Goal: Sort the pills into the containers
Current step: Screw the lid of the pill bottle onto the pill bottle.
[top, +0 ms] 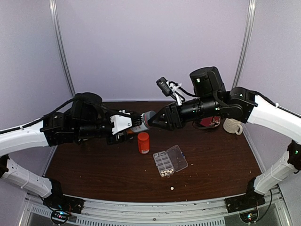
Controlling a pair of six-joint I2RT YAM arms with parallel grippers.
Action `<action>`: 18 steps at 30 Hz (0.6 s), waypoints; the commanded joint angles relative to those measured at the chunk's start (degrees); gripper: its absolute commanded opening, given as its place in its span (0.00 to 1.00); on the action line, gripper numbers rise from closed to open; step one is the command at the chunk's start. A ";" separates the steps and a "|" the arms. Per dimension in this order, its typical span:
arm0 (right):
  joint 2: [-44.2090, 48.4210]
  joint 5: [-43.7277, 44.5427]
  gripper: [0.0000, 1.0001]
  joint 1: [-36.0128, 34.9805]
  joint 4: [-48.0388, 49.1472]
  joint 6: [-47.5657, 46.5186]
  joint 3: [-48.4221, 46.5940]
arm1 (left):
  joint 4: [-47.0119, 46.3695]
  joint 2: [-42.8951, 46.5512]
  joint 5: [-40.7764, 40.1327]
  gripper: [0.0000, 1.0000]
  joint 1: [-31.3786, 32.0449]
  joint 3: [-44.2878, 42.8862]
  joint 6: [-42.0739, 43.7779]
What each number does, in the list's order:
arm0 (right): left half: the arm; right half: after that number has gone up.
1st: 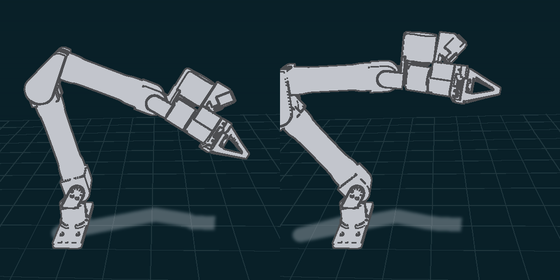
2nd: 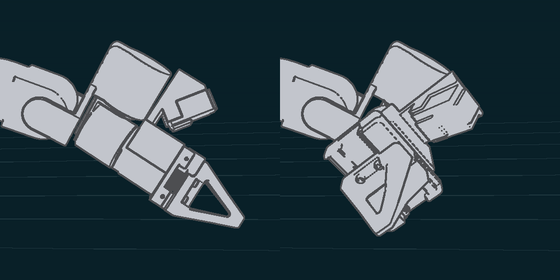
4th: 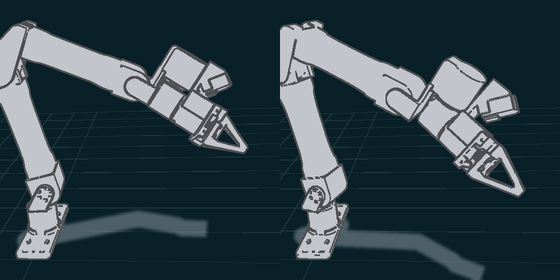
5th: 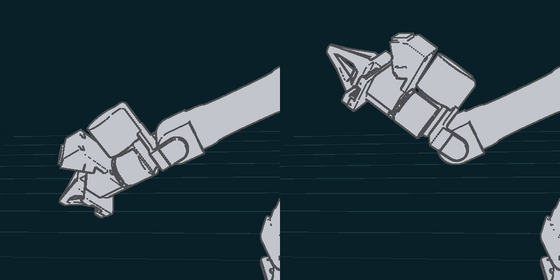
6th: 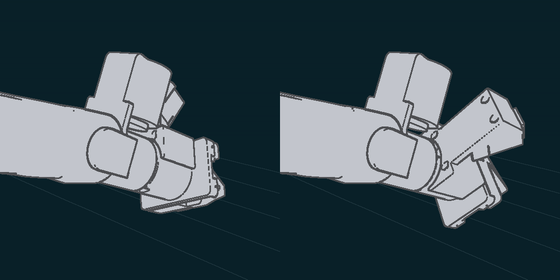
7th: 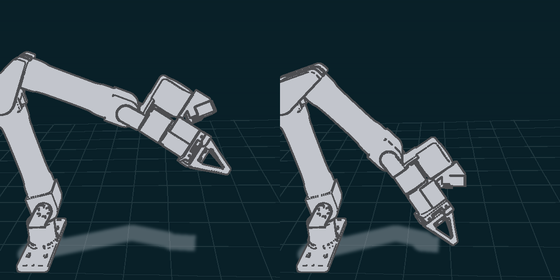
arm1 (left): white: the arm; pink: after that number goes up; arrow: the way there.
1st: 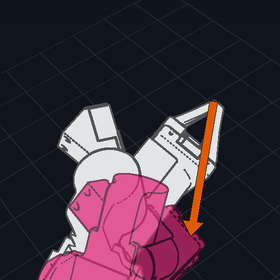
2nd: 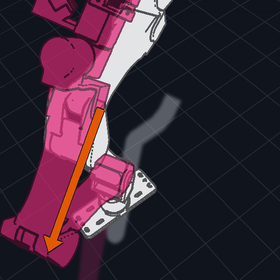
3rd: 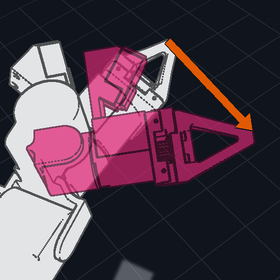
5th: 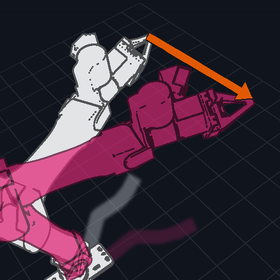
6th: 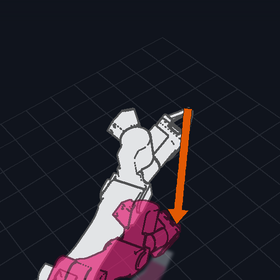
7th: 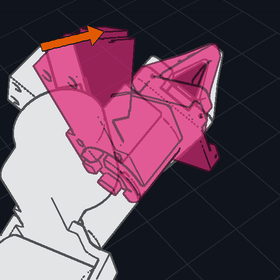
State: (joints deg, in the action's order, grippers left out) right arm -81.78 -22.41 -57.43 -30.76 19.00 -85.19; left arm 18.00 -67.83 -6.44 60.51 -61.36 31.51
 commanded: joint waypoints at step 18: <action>6.81 -8.33 0.56 6.98 3.65 8.51 8.20 | -10.85 2.57 2.01 0.00 -0.35 1.54 -5.23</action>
State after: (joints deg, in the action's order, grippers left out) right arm -77.87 -31.75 -52.47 -23.59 26.37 -78.08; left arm 10.92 -65.76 -3.38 60.66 -57.45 27.92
